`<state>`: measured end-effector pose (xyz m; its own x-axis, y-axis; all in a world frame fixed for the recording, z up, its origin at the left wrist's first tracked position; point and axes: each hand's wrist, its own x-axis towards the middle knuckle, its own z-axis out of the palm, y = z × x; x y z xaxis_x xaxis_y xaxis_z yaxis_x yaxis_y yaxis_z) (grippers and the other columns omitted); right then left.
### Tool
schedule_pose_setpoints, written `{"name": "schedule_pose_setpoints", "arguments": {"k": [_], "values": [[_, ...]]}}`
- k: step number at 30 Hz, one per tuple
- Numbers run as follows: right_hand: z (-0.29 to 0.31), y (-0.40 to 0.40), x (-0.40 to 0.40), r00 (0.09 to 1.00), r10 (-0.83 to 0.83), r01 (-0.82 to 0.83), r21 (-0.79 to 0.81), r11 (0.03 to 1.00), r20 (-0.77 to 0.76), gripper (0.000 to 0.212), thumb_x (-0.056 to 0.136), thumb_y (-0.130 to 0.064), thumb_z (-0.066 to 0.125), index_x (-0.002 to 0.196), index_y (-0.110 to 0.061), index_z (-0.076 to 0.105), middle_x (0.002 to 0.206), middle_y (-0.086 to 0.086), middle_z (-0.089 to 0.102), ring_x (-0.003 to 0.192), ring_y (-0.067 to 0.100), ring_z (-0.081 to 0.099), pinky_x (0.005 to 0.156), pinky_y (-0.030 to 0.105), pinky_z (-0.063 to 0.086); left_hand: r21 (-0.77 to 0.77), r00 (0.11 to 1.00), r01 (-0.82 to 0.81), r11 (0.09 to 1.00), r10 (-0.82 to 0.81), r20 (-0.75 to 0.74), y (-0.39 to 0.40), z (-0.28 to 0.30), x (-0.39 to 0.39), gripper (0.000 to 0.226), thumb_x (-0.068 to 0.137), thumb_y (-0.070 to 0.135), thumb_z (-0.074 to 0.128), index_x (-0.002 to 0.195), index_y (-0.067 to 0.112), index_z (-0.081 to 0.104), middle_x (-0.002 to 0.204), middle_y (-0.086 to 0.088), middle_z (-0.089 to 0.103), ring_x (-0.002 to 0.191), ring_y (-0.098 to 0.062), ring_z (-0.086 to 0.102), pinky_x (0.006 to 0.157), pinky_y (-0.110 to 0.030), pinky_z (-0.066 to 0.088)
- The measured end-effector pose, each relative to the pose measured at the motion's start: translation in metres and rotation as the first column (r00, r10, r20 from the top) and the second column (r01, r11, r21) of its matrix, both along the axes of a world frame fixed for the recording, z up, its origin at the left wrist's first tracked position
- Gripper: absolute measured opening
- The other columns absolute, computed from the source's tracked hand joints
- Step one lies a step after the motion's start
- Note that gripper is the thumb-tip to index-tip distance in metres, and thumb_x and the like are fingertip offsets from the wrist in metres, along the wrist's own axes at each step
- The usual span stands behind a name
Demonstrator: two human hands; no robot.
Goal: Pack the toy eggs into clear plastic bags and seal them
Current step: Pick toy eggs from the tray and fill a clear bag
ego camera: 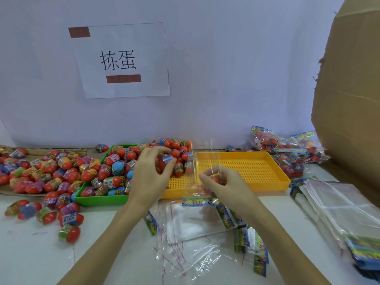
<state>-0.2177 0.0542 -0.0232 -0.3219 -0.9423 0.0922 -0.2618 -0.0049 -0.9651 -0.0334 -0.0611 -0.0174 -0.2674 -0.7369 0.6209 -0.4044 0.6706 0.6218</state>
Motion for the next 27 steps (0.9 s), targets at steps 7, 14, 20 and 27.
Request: {"name": "schedule_pose_setpoints", "arguments": {"k": [7,14,20,27], "values": [[-0.003,0.001,-0.001,0.944,0.044,-0.027,0.058,0.998,-0.327,0.017,0.095,-0.049,0.071,0.098,-0.032,0.07,0.081,-0.003,0.071,0.073,0.013,0.065,0.064,0.025,0.054,0.035,0.892,0.276,0.961,-0.242,-0.383,0.013,0.019,-0.001,0.022,0.104,0.013,0.066,0.124,0.023,0.066,0.124,-0.005,0.067,0.102,-0.014,0.072,0.084,-0.017,0.055],[-0.003,0.002,0.001,0.912,0.068,-0.041,0.073,0.996,-0.405,0.023,0.096,-0.049,0.07,0.112,-0.033,0.065,0.081,-0.007,0.065,0.07,0.005,0.06,0.06,0.016,0.047,-0.002,0.893,0.384,0.923,-0.372,-0.254,0.02,0.015,-0.005,0.021,0.11,0.022,0.052,0.129,0.017,0.06,0.115,-0.008,0.07,0.094,-0.021,0.075,0.081,-0.032,0.062],[0.002,0.006,0.004,0.905,0.112,-0.102,0.046,0.994,-0.411,0.04,0.093,-0.064,0.063,0.121,-0.035,0.064,0.087,-0.009,0.075,0.077,0.004,0.069,0.072,0.027,0.059,-0.077,0.908,0.375,0.924,-0.383,-0.168,0.02,0.014,-0.005,0.022,0.107,0.022,0.053,0.127,0.014,0.059,0.119,-0.005,0.062,0.096,-0.017,0.073,0.084,-0.028,0.06],[0.019,0.007,0.011,0.989,-0.055,0.016,-0.272,0.962,-0.135,0.024,0.093,-0.049,0.071,0.109,-0.032,0.075,0.099,-0.011,0.078,0.095,0.009,0.075,0.084,0.032,0.062,-0.042,0.877,0.453,0.89,-0.454,-0.155,0.027,0.013,-0.01,0.022,0.109,0.016,0.057,0.13,0.012,0.06,0.122,-0.006,0.063,0.099,-0.025,0.074,0.083,-0.041,0.063]]}}
